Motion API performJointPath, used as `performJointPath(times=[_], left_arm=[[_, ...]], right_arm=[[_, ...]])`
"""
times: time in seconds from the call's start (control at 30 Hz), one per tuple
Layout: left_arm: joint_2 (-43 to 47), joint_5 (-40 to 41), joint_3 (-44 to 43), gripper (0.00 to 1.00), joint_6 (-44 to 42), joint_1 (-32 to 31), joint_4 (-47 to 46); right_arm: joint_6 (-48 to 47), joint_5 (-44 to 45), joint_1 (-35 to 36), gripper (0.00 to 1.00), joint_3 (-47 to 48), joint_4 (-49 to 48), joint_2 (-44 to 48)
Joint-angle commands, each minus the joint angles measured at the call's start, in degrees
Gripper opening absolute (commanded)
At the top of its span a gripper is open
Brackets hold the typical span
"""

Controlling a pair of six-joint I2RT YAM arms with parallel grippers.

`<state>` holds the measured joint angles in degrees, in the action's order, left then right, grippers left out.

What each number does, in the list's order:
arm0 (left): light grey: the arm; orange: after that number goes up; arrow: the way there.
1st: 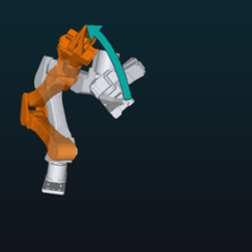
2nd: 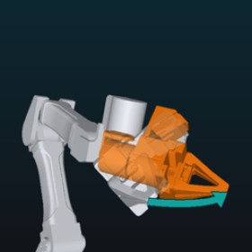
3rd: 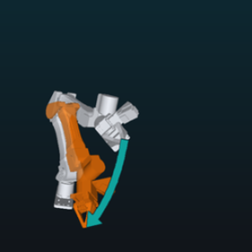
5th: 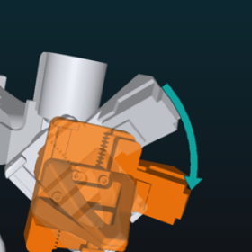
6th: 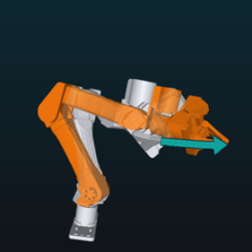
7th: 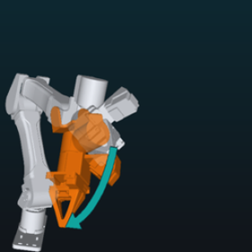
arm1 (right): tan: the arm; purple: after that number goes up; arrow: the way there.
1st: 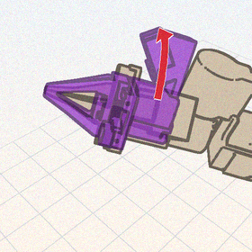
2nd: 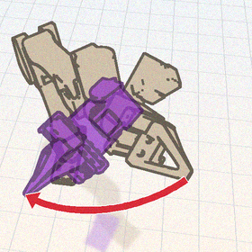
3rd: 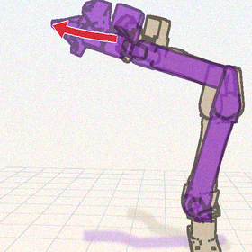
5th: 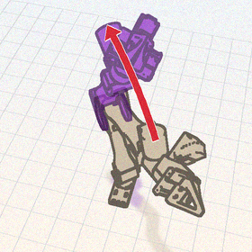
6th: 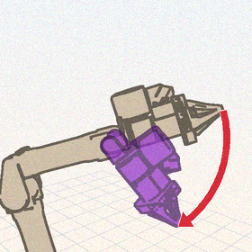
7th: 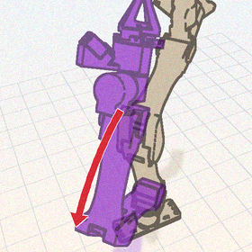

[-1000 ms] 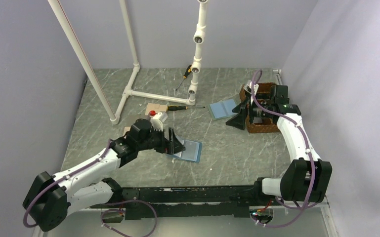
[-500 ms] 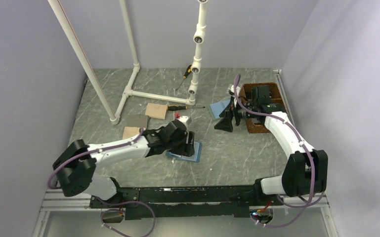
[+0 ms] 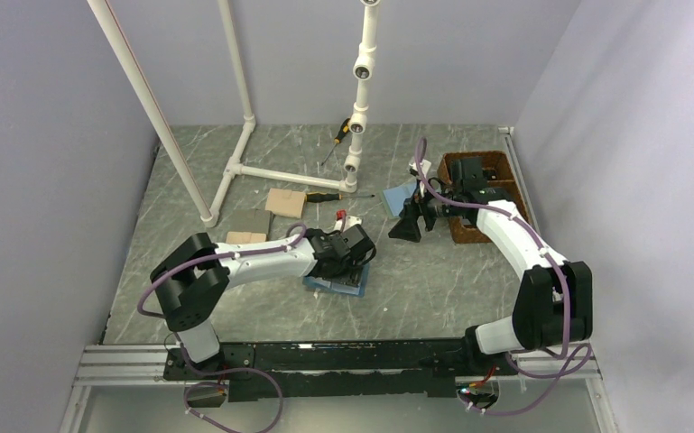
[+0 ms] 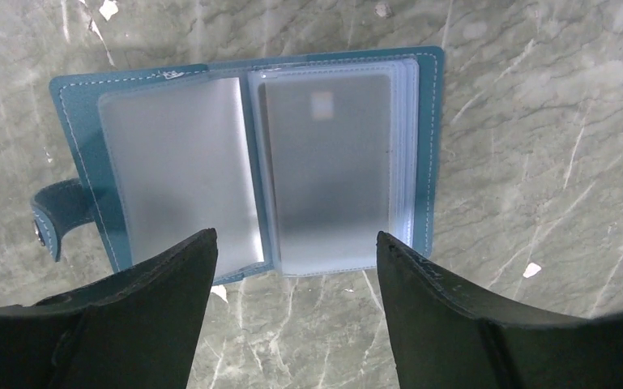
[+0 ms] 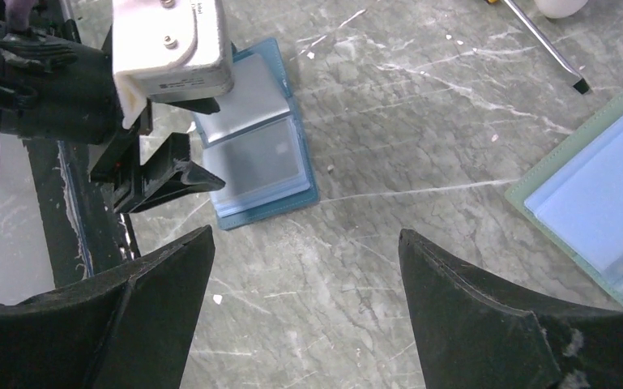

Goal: Take the credit cards out of the card holder
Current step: Remove the credit card from the card holder.

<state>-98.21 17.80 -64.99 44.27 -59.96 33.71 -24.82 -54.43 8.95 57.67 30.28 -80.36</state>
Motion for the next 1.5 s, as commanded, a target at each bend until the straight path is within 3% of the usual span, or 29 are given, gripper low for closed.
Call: performJointPath(times=[0.0, 0.17, 0.27, 0.33, 0.87, 1.1, 1.47], left_arm=[[1.4, 2.4, -1.1, 0.77, -4.6, -1.7, -1.1], [5.4, 3.0, 3.0, 0.81, -7.1, -2.4, -5.5], [6.8, 2.6, 4.8, 0.97, -6.6, -2.4, -7.0], [7.5, 2.1, 6.1, 0.99, -6.1, -2.4, -8.4], [3.0, 5.2, 1.6, 0.93, -4.3, -2.3, -3.3], [1.2, 3.2, 0.7, 0.88, -5.8, -2.3, -6.5], [-3.8, 4.6, -2.7, 0.85, -5.1, -2.3, -4.0]], right_arm=[[-0.2, 0.5, 0.2, 0.86, 1.2, -1.0, -0.8], [-0.6, 0.2, 0.2, 0.86, 1.3, -0.7, -1.1], [-0.7, 0.0, 0.2, 0.86, 1.4, -0.5, -1.4], [-0.9, -0.1, 0.2, 0.86, 1.6, -0.2, -1.7], [-1.3, 0.0, 0.8, 0.87, 1.9, 0.4, -2.0], [-1.5, 0.3, 1.0, 0.87, 1.9, 0.5, -2.2], [-1.7, 0.4, 1.1, 0.87, 2.1, 1.0, -2.6]])
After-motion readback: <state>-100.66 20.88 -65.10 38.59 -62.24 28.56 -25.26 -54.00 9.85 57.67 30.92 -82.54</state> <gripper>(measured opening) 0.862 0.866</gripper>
